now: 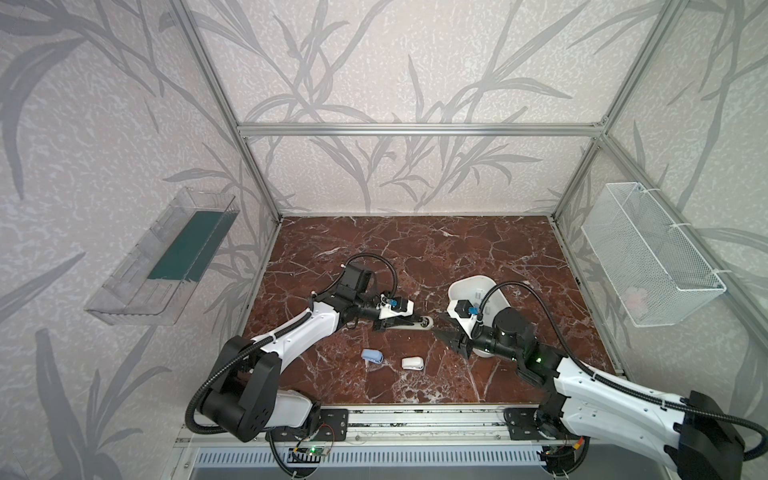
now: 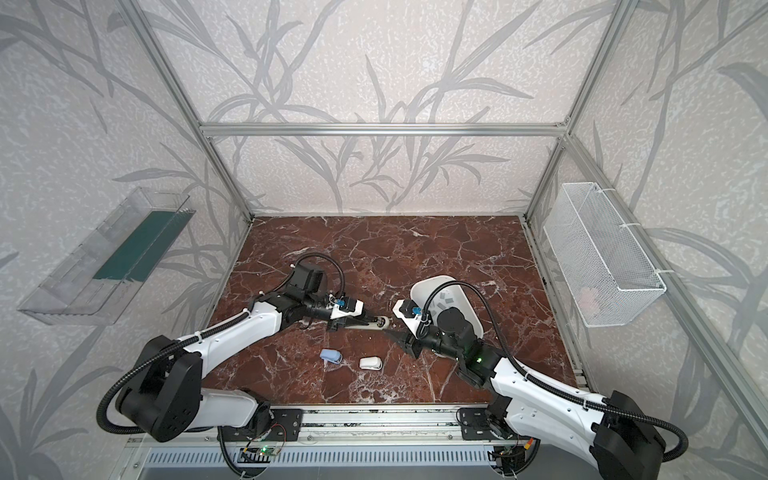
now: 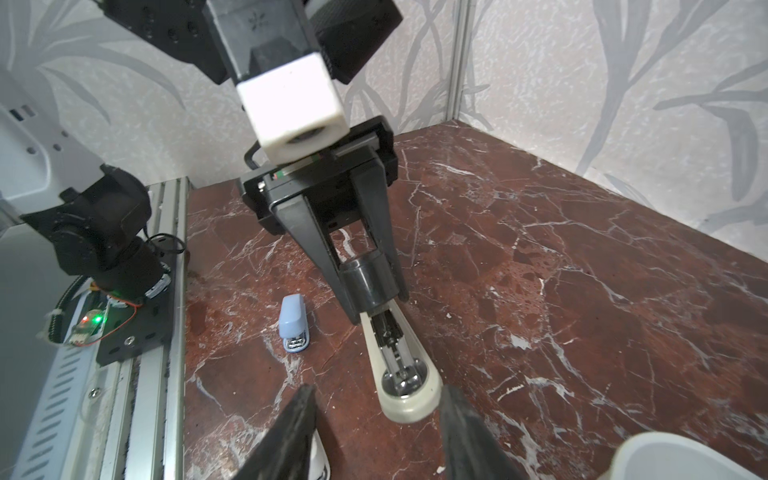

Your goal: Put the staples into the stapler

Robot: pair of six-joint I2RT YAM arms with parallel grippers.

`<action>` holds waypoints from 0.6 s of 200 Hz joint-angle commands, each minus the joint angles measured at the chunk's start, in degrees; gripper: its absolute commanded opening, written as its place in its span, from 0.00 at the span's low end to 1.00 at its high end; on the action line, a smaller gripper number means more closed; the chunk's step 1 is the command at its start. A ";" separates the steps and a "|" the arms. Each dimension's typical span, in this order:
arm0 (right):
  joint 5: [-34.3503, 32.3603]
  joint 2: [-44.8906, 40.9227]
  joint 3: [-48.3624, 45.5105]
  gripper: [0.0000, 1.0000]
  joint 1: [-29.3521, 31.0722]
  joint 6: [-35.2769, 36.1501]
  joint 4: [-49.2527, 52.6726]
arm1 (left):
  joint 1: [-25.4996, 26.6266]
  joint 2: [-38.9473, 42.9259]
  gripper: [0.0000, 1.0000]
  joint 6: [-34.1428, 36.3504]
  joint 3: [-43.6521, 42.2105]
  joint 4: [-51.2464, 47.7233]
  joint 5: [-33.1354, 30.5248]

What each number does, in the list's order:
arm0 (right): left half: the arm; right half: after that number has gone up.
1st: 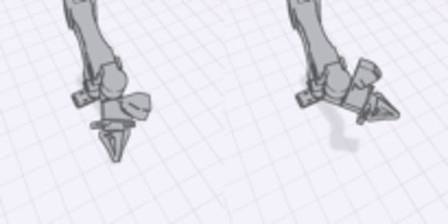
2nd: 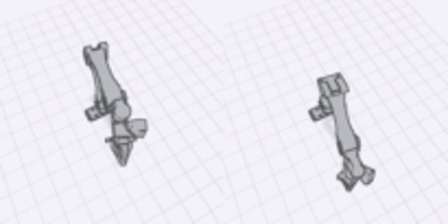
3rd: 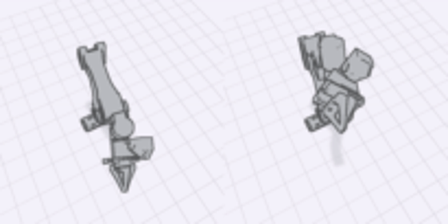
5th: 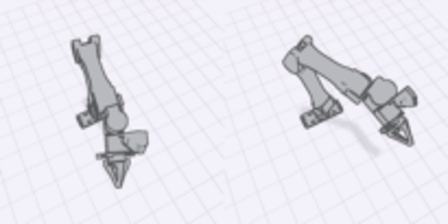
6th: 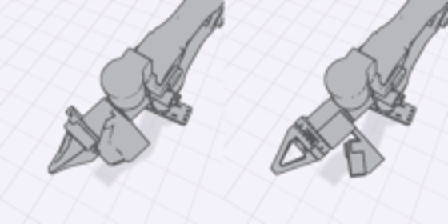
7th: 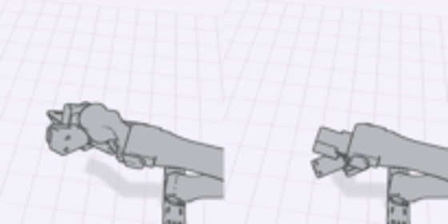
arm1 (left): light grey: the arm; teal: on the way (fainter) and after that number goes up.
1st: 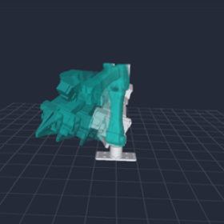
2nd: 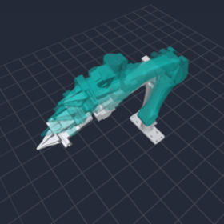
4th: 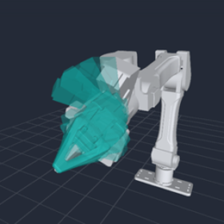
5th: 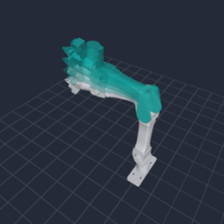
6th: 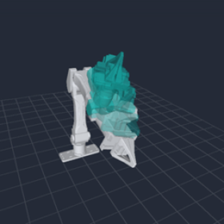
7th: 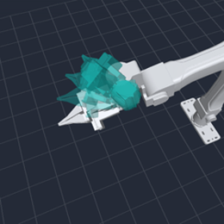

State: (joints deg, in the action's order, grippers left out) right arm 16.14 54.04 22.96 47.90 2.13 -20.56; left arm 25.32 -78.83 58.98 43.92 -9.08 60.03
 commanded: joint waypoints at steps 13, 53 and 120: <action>4.69 4.48 4.39 0.50 0.30 4.25 0.91 | 0.79 2.52 0.00 3.91 2.61 -2.36 3.95; 3.49 10.22 7.56 0.50 1.57 6.21 2.15 | 1.10 3.67 0.00 5.80 2.40 -3.05 4.96; 2.32 16.59 10.55 0.38 2.09 7.63 3.39 | 1.20 5.01 0.00 6.06 2.46 -3.14 6.06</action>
State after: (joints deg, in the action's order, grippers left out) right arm 18.90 69.30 31.42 49.58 8.73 -18.11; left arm 26.22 -76.31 62.63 44.10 -12.47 61.84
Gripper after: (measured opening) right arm 0.403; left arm 0.279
